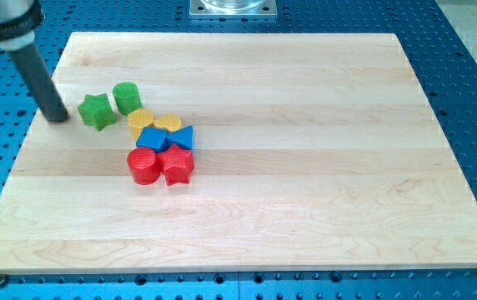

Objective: Move the green star to the top left of the red circle

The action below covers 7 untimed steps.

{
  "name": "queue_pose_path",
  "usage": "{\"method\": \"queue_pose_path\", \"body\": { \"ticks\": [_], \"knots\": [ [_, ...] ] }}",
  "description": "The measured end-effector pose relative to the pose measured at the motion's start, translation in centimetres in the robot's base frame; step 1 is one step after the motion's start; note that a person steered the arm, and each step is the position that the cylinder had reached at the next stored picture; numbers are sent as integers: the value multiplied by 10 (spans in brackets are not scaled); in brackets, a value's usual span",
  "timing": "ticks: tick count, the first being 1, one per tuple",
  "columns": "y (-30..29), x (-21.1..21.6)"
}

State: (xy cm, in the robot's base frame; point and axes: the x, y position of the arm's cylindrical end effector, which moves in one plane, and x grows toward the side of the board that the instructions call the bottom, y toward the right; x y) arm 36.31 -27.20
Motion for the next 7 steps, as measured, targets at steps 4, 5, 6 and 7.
{"method": "queue_pose_path", "body": {
  "ticks": [4,5,6,7],
  "knots": [
    [52,15],
    [57,-3],
    [63,20],
    [64,50]
  ]
}}
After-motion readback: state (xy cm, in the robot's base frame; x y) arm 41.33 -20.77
